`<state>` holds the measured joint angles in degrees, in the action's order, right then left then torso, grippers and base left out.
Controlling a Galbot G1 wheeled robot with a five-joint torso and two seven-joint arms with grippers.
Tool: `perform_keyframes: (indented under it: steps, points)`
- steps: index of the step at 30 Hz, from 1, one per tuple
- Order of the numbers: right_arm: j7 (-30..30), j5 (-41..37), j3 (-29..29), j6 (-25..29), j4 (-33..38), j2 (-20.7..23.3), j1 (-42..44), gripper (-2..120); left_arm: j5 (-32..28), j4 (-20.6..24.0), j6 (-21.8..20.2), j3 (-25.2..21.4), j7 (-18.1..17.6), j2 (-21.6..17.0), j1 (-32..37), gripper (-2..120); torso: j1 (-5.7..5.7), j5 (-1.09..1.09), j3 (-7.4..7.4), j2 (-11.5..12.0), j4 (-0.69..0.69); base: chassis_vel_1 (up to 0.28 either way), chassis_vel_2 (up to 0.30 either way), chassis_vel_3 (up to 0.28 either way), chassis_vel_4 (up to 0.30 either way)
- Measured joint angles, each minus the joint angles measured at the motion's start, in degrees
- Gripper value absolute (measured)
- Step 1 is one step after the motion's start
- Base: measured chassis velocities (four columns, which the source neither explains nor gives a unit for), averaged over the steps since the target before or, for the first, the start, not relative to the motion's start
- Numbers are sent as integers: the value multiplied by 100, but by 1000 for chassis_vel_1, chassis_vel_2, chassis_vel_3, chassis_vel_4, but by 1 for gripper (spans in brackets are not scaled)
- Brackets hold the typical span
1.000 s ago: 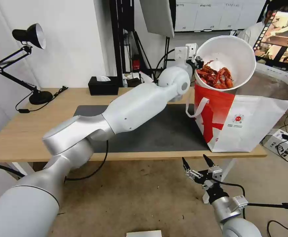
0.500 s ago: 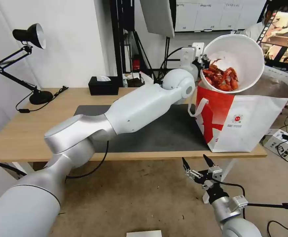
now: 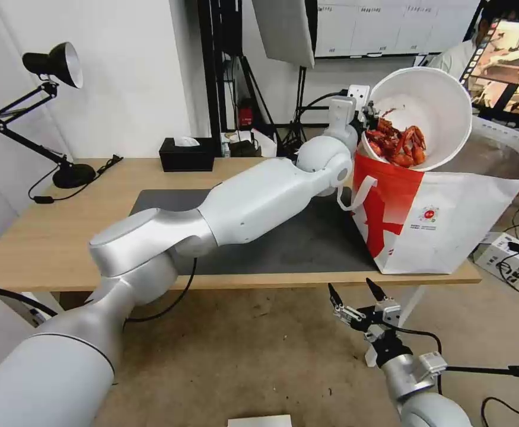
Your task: Pick up the trash from the table and place it into the takeout bag.
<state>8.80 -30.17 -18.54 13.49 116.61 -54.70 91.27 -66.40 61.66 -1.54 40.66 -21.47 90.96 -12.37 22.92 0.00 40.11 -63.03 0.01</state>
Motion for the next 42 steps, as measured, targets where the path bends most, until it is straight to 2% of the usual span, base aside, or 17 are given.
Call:
perform_keyframes:
  steps: [3,7,14,19,21,27,38,41,42]
  points:
    - [0,0,0,0,0,0,0,100,-2,121,65,129,266,-32,0,0,0,0,0,0,-1,0,0,0,0]
    - [0,0,0,0,0,0,0,100,-20,159,58,186,390,-51,-21,0,0,0,0,0,-1,0,0,0,0]
    - [0,0,0,0,0,0,0,100,-178,239,-300,436,613,-197,-77,0,0,0,0,0,0,0,0,0,0]
    - [0,0,0,0,0,0,0,100,-209,204,-350,514,785,-237,-82,0,0,0,0,0,-1,0,0,0,0]
    - [0,0,0,0,0,0,0,100,-250,192,-408,570,1021,-268,-85,0,0,0,0,0,0,0,0,0,0]
    - [0,0,0,0,0,0,0,100,-381,173,-494,598,1377,-247,-96,0,0,0,0,0,-1,0,0,0,0]
    - [0,0,0,0,0,0,0,100,-392,3,-530,687,1514,-176,-139,0,0,0,0,0,-1,0,0,0,0]
    - [0,0,0,0,0,0,0,100,-355,-58,-538,696,1502,-158,-138,14,0,0,0,0,-1,0,0,0,0]
    - [0,0,0,0,0,0,0,100,-452,-35,-550,691,1598,-174,-139,19,0,0,0,0,-1,0,0,0,0]
